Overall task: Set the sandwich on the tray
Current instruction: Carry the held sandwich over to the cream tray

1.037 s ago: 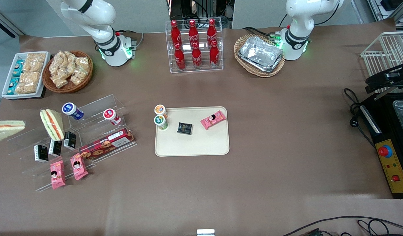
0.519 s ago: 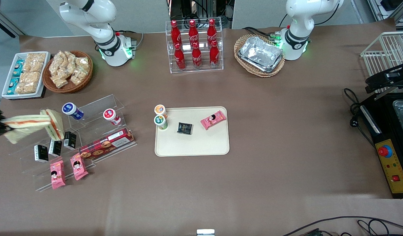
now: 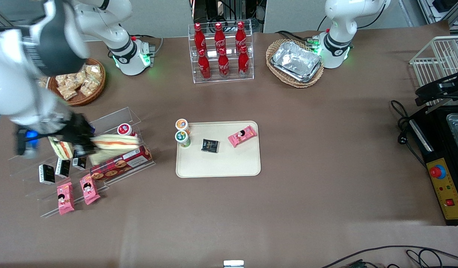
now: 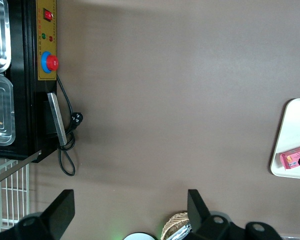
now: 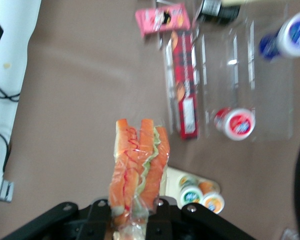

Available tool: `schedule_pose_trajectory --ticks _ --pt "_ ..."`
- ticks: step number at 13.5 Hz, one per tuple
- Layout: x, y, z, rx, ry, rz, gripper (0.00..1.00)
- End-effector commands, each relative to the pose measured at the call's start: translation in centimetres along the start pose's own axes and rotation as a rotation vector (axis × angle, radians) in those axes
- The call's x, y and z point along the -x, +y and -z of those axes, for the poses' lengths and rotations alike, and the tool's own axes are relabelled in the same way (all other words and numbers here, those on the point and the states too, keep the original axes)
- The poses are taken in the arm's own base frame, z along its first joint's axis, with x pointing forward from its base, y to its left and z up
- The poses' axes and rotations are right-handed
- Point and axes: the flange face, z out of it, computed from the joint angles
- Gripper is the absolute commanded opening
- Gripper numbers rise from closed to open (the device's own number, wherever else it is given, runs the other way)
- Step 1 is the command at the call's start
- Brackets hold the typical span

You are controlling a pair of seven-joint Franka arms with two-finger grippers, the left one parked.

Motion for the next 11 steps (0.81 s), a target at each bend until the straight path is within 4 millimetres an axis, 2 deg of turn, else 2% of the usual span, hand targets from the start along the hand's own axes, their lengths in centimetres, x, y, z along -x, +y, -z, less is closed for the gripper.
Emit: schedule_pose_trajectory --ticks 1,5,6,8,10,11 --pt "7.4 -3.3 -4.9 -0.036 0.010 -0.079 0.00" --pt "13.2 -5.6 -12.4 -0.054 0.027 -0.149 0.00" --pt "14.7 -6.0 -14.6 -0.062 0.033 -0.153 0.00" --pt "16.5 -6.7 -19.4 -0.071 0.037 -0.195 0.00" --pt "21.1 -6.5 -23.3 -0.094 0.034 -0.162 0.00" --pt "22.0 -6.5 -24.4 -0.107 0.033 -0.150 0.00"
